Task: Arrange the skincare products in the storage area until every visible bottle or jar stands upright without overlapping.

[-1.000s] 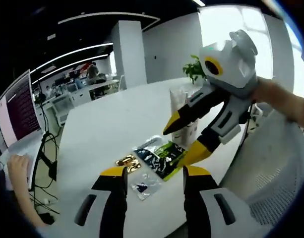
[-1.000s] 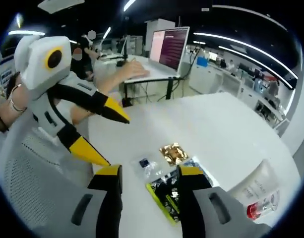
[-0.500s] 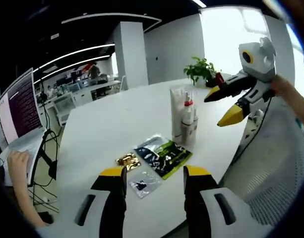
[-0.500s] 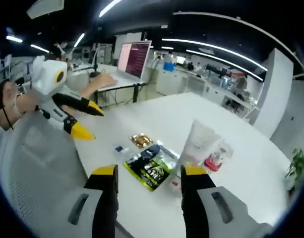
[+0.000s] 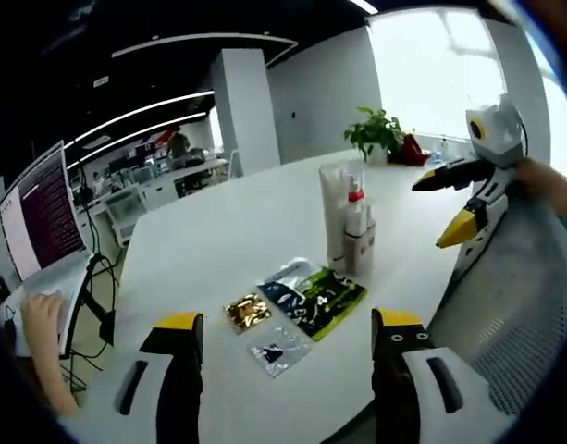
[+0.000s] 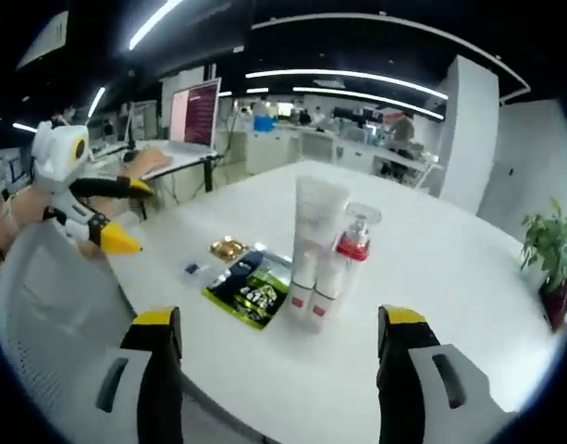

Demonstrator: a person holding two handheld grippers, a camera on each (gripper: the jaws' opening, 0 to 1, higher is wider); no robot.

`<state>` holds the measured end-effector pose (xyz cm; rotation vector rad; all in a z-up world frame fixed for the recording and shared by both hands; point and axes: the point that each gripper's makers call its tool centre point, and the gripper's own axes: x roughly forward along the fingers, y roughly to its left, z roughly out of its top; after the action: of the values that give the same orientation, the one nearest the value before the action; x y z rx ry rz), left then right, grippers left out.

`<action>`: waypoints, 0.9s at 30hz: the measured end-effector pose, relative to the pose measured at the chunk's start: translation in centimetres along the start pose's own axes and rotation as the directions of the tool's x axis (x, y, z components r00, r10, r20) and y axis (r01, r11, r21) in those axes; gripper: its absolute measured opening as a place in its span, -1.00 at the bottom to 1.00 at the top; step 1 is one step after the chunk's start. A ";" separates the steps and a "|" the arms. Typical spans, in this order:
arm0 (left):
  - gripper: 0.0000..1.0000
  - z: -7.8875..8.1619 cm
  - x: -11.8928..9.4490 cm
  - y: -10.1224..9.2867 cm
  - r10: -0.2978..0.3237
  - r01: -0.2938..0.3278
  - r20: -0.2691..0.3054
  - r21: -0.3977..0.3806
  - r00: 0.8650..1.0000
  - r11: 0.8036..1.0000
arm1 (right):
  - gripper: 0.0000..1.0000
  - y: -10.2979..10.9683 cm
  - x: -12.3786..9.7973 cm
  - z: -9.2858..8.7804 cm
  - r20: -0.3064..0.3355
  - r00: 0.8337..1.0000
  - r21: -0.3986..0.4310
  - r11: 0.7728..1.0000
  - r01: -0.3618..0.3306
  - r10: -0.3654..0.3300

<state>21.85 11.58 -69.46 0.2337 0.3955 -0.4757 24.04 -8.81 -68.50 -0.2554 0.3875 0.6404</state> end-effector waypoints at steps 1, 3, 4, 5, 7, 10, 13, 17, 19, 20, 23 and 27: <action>0.67 -0.1 0.0 0.2 0.011 -0.012 -0.005 -0.011 1.000 1.000 | 0.99 -0.3 0.1 -0.2 -0.010 1.000 0.007 1.000 0.011 -0.011; 0.82 0.1 -0.1 0.6 0.030 -0.030 0.008 -0.013 1.000 0.999 | 0.99 -0.4 0.2 -0.4 -0.019 1.000 0.021 1.000 0.015 -0.014; 0.92 0.3 -0.1 0.7 0.033 -0.033 0.019 -0.021 0.999 0.999 | 0.99 -0.5 0.1 -0.4 -0.016 1.000 0.037 0.999 0.012 -0.012; 0.99 0.3 -0.1 0.8 0.037 -0.036 0.020 -0.027 0.999 0.999 | 0.99 -0.5 0.2 -0.3 -0.012 1.000 0.056 0.998 0.008 -0.007; 0.98 0.2 -0.1 1.0 0.049 -0.048 0.014 -0.038 0.999 0.998 | 0.99 -0.4 0.2 -0.4 -0.008 1.000 0.087 0.996 -0.003 0.004; 0.98 0.0 -0.1 1.3 0.055 -0.054 0.011 -0.046 0.998 0.997 | 0.99 0.0 0.3 -0.7 -0.025 1.000 0.089 0.996 -0.016 0.018; 0.98 -0.1 -0.2 1.4 0.052 -0.052 0.010 -0.074 0.999 0.996 | 0.99 -0.1 0.4 -0.9 -0.040 0.999 0.038 0.999 0.003 -0.002; 0.98 -0.3 -0.1 1.3 0.054 -0.054 0.000 -0.072 0.999 0.996 | 0.99 0.1 0.5 -1.0 -0.050 0.999 0.026 1.000 -0.004 0.005; 0.98 -0.5 0.0 1.2 0.052 -0.052 -0.008 -0.067 0.999 0.996 | 0.99 0.2 0.5 -1.0 -0.047 0.999 0.026 1.000 -0.008 0.010; 0.98 -0.5 0.0 1.1 0.042 -0.043 -0.008 -0.070 0.999 0.997 | 0.99 0.2 0.5 -1.0 -0.049 0.999 0.025 1.000 -0.010 0.011; 0.98 -0.7 0.1 0.8 0.029 -0.030 -0.019 -0.077 0.999 0.997 | 0.99 -0.1 0.6 -1.5 -0.078 0.997 0.005 1.000 0.009 -0.008; 0.98 -0.8 0.1 0.6 0.029 -0.030 -0.022 -0.066 0.999 0.997 | 0.99 -0.2 0.4 -1.3 -0.059 0.998 0.015 1.000 0.011 -0.010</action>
<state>21.96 12.30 -70.12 0.1805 0.4274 -0.4305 24.08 -9.17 -69.79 -0.2618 0.4471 0.6201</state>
